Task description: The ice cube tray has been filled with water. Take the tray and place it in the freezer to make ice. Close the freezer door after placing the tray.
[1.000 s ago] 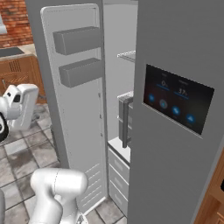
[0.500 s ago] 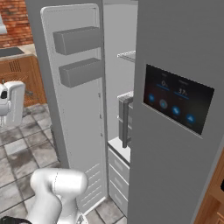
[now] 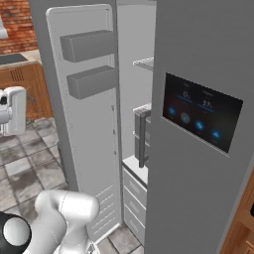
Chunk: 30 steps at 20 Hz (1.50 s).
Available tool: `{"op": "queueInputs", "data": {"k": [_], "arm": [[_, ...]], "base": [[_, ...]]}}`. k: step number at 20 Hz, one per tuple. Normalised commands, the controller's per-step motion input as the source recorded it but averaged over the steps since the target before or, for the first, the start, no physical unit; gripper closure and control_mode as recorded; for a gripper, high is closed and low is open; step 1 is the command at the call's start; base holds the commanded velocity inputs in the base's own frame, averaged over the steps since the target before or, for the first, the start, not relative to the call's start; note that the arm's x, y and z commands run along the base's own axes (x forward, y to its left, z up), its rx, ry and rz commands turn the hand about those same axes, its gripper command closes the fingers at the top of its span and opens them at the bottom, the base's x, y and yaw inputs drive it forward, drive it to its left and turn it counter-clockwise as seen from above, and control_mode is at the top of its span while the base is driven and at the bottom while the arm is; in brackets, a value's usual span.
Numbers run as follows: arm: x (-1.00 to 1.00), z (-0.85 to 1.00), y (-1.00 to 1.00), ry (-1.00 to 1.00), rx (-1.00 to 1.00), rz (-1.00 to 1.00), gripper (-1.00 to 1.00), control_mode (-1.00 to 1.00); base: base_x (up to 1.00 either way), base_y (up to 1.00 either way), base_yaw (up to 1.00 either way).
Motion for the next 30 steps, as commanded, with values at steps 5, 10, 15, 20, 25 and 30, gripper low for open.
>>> {"op": "queueInputs", "data": {"k": [5,10,15,20,25,30], "arm": [[0.58,0.0,0.02,0.05,-0.06,-0.11,-1.0,-1.0],[0.46,0.0,0.18,0.03,-0.1,-0.11,-1.0,-1.0],[0.07,-0.01,0.36,0.0,-0.15,-0.11,-1.0,-1.0],[0.0,0.0,0.17,0.0,-0.1,-0.14,-1.0,-1.0],[0.07,0.0,0.0,0.0,0.0,-0.1,-1.0,-1.0],[0.09,0.0,0.0,0.0,0.0,-0.06,-1.0,-1.0]], "base": [[0.0,0.0,0.0],[0.0,0.0,0.0],[0.0,0.0,0.0],[0.0,0.0,0.0],[0.0,0.0,0.0],[0.0,0.0,0.0]]}}
